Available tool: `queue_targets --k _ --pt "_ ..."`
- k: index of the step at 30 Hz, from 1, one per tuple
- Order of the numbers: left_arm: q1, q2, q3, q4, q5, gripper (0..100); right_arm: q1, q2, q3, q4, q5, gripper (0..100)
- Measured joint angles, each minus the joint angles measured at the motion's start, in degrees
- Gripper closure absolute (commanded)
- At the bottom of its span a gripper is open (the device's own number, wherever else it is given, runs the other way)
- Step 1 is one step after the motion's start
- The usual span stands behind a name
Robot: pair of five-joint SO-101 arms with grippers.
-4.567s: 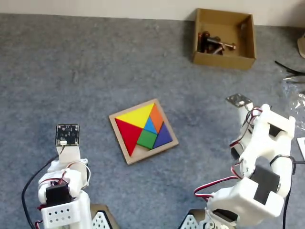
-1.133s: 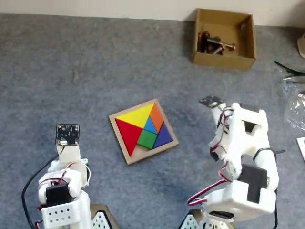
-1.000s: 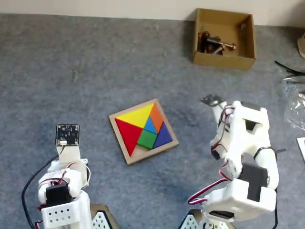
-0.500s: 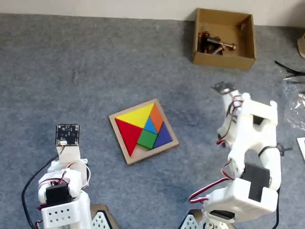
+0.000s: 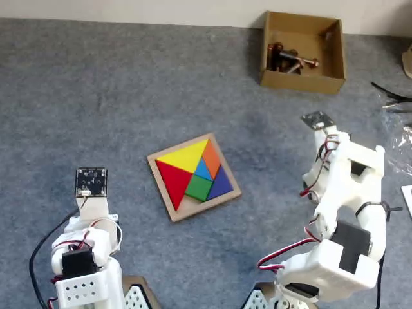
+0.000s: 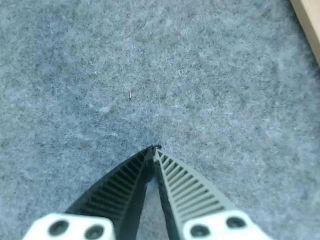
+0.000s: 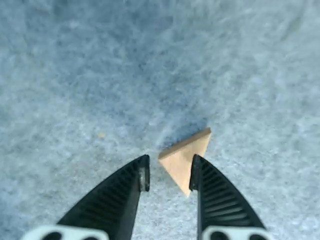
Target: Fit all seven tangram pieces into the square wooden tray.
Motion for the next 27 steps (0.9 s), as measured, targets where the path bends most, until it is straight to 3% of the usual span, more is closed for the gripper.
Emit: queue_targets --k 27 --pt "0.0 0.0 0.0 0.0 0.0 99 2.5 -0.2 4.1 -3.8 3.4 86.7"
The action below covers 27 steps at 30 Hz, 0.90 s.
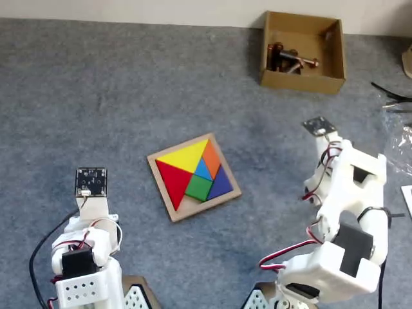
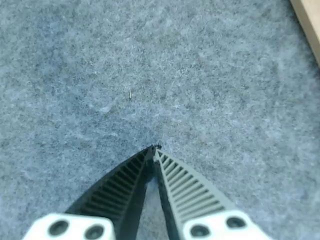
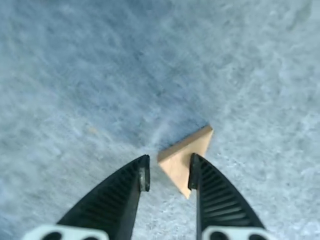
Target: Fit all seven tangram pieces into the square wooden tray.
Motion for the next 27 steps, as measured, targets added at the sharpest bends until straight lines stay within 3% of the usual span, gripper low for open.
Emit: queue_targets --k 27 --pt "0.0 0.0 0.0 0.0 0.0 99 1.1 0.1 3.7 -2.8 3.0 87.2"
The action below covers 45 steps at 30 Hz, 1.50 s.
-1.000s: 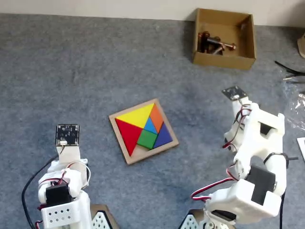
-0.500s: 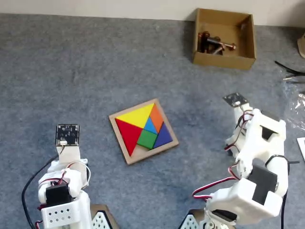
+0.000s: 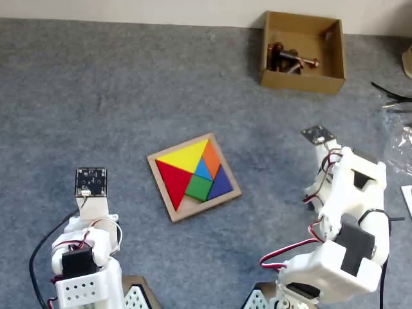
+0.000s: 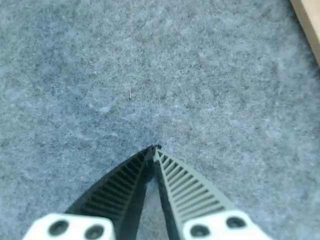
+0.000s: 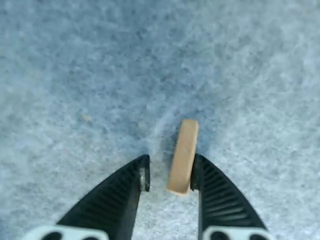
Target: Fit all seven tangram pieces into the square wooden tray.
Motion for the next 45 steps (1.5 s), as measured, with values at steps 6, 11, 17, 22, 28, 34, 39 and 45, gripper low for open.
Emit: queue_targets --k 6,11,17,22,28,34,39,45 --pt "0.0 0.0 0.0 0.0 0.0 99 0.0 0.0 0.0 0.0 0.0 90.4" --pt "0.0 0.0 0.0 0.0 0.0 99 0.2 0.0 0.1 0.0 0.0 99.5" --pt "0.0 0.0 0.0 0.0 0.0 99 0.2 0.0 0.1 0.0 0.0 99.0" --pt "0.0 0.0 0.0 0.0 0.0 99 0.2 0.0 0.1 0.0 0.0 99.0" --pt "0.0 0.0 0.0 0.0 0.0 99 0.1 0.0 0.1 0.0 0.0 99.0" --pt "0.0 0.0 0.0 0.0 0.0 99 -0.3 0.0 0.1 0.0 0.0 99.0" --pt "0.0 0.0 0.0 0.0 0.0 99 -2.6 0.0 -0.6 5.2 -0.2 99.0" --pt "0.0 0.0 0.0 0.0 0.0 99 -5.8 0.0 -10.8 18.0 -7.5 99.0"
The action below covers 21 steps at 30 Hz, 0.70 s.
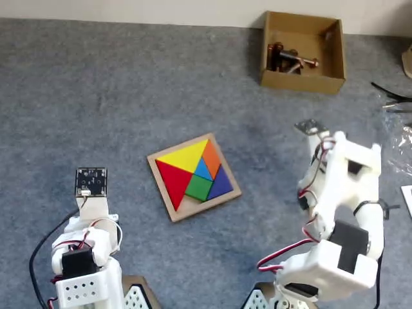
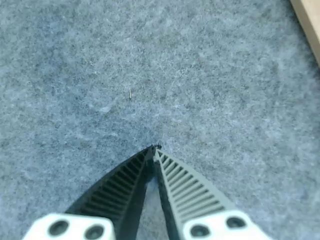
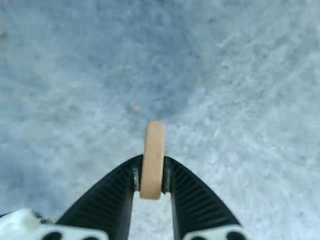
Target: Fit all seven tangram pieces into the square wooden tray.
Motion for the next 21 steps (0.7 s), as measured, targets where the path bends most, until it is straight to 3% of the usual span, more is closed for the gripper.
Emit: queue_targets --k 8,21 --pt "0.0 0.0 0.0 0.0 0.0 99 -7.3 0.0 -8.4 11.0 -1.1 99.0" --pt "0.0 0.0 0.0 0.0 0.0 99 -25.9 0.1 -14.5 11.8 -9.4 99.0"
